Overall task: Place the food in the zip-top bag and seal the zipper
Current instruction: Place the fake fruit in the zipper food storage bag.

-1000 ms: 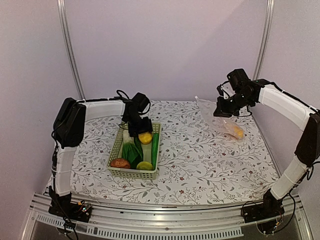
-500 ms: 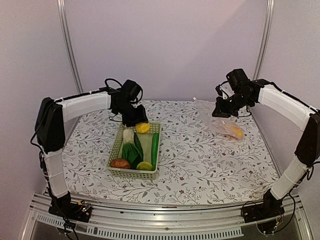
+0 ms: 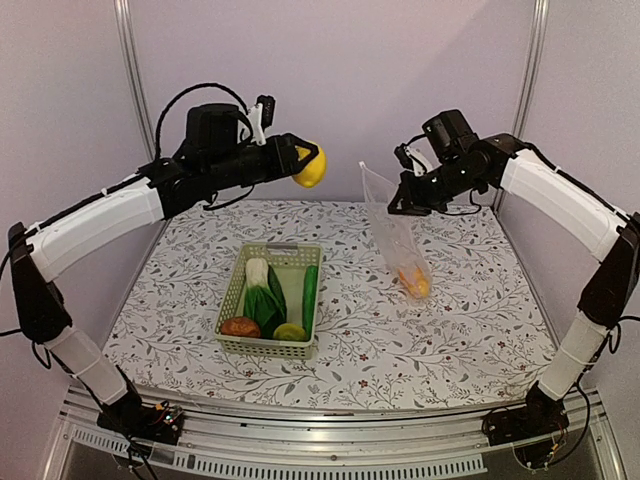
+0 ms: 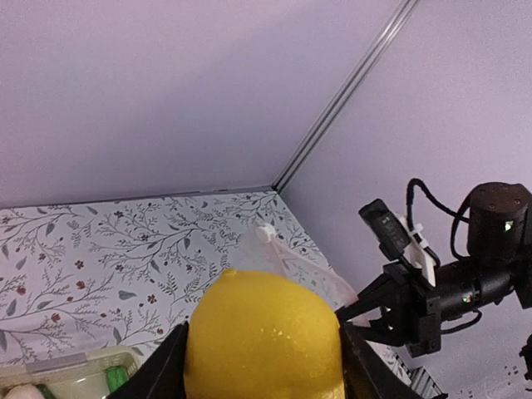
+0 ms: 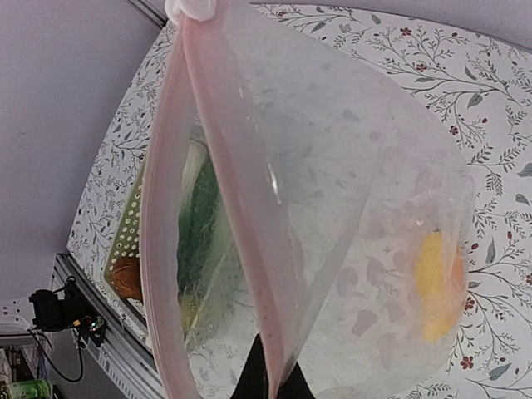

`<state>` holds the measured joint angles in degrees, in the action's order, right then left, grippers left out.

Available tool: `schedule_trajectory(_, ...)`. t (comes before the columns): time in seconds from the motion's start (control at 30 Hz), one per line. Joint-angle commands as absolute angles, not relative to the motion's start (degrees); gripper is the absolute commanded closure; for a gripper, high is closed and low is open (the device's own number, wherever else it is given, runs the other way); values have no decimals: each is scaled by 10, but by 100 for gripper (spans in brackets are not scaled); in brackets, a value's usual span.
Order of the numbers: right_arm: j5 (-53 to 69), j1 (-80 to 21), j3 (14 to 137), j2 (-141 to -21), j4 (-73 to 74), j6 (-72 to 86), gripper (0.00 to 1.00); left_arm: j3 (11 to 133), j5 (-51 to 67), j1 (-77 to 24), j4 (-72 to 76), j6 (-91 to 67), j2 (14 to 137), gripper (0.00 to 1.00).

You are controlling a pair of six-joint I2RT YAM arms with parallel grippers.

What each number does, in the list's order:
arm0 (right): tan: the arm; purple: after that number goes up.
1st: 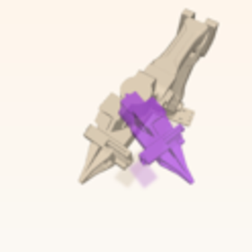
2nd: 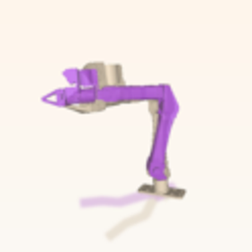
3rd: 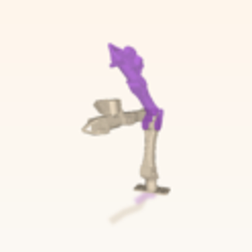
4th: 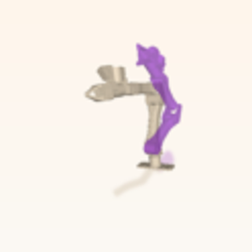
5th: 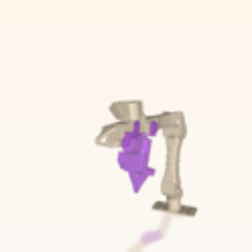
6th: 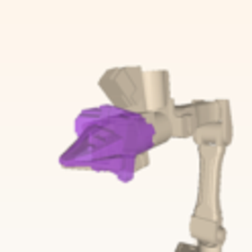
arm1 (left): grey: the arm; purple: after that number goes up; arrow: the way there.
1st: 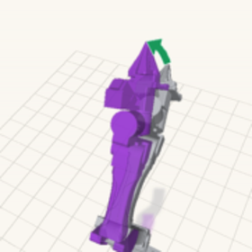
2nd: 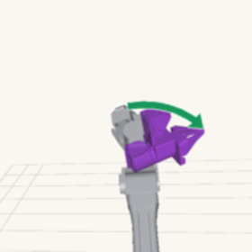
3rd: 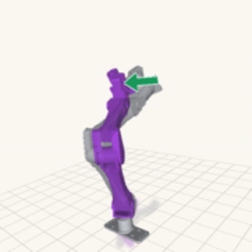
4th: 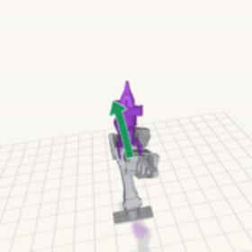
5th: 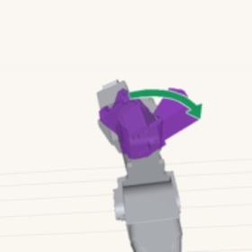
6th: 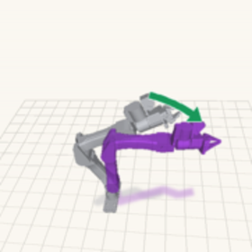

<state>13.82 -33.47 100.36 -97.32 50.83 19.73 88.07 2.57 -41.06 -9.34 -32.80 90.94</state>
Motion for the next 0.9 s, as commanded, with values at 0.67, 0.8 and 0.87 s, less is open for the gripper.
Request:
schedule_trajectory(0.67,234,-379,1081,-1001,501,280,100,873,-71,-509,90,-225,994,49)
schedule_trajectory(0.8,247,-367,1081,-998,494,289,100,864,-85,-510,83,-215,992,42)
schedule_trajectory(0.87,256,-360,1085,-997,492,293,100,864,-93,-510,74,-212,993,37)
